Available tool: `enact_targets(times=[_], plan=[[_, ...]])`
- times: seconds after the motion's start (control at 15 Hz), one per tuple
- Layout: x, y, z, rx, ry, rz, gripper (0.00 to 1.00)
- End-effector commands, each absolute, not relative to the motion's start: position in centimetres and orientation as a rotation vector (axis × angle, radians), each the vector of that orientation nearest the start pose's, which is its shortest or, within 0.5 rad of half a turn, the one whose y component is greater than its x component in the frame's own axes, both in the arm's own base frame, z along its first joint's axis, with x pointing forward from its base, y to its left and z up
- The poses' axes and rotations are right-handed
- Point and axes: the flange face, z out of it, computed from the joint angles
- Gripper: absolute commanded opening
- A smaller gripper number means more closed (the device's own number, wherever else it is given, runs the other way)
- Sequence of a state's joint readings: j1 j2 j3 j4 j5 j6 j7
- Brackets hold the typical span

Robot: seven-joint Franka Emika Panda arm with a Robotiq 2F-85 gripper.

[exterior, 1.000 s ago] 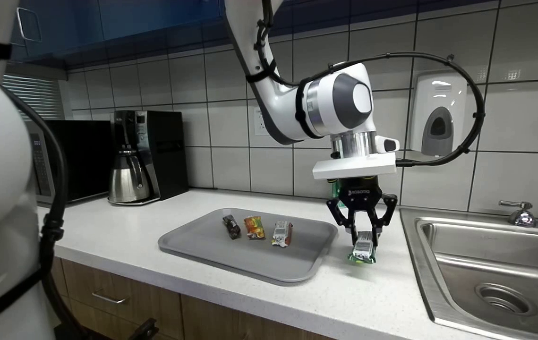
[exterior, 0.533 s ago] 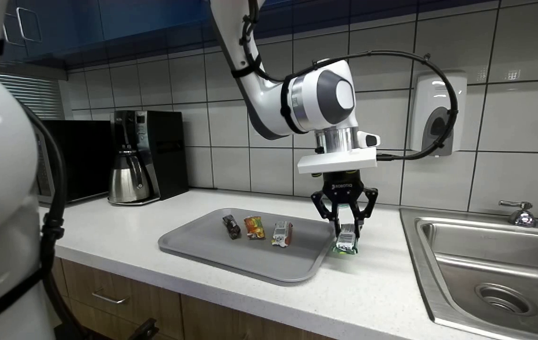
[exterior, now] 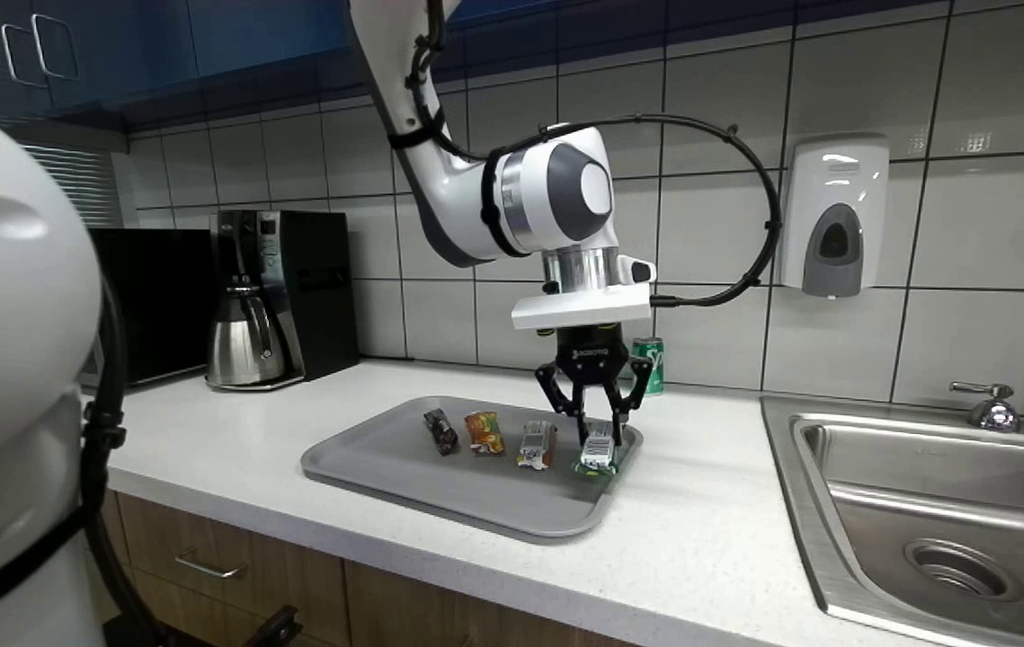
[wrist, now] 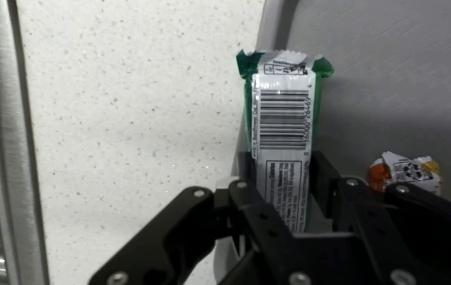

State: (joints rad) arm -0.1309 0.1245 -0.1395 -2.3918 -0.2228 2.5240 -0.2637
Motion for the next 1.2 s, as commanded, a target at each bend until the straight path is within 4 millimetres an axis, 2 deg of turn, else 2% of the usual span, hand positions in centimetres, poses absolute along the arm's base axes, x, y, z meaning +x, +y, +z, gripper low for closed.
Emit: enact_targets(times=[0.0, 0.27, 0.6, 0.67, 0.8, 1.07, 1.13], plan=[[47.2, -10.8, 26.8, -3.265, -0.355, 0.066, 0.14], [46.9, -9.1, 25.4, -3.254, -0.393, 0.101, 0.14], [46.6, -8.5, 25.4, -3.244, -0.42, 0.108, 0.14], [46.6, -8.6, 25.6, -3.242, -0.423, 0.108, 0.64], [46.6, -8.7, 25.8, -3.242, -0.422, 0.104, 0.72], [46.6, -8.8, 26.6, -3.24, -0.429, 0.094, 0.99], [46.6, -8.9, 27.0, -3.241, -0.429, 0.086, 1.0]])
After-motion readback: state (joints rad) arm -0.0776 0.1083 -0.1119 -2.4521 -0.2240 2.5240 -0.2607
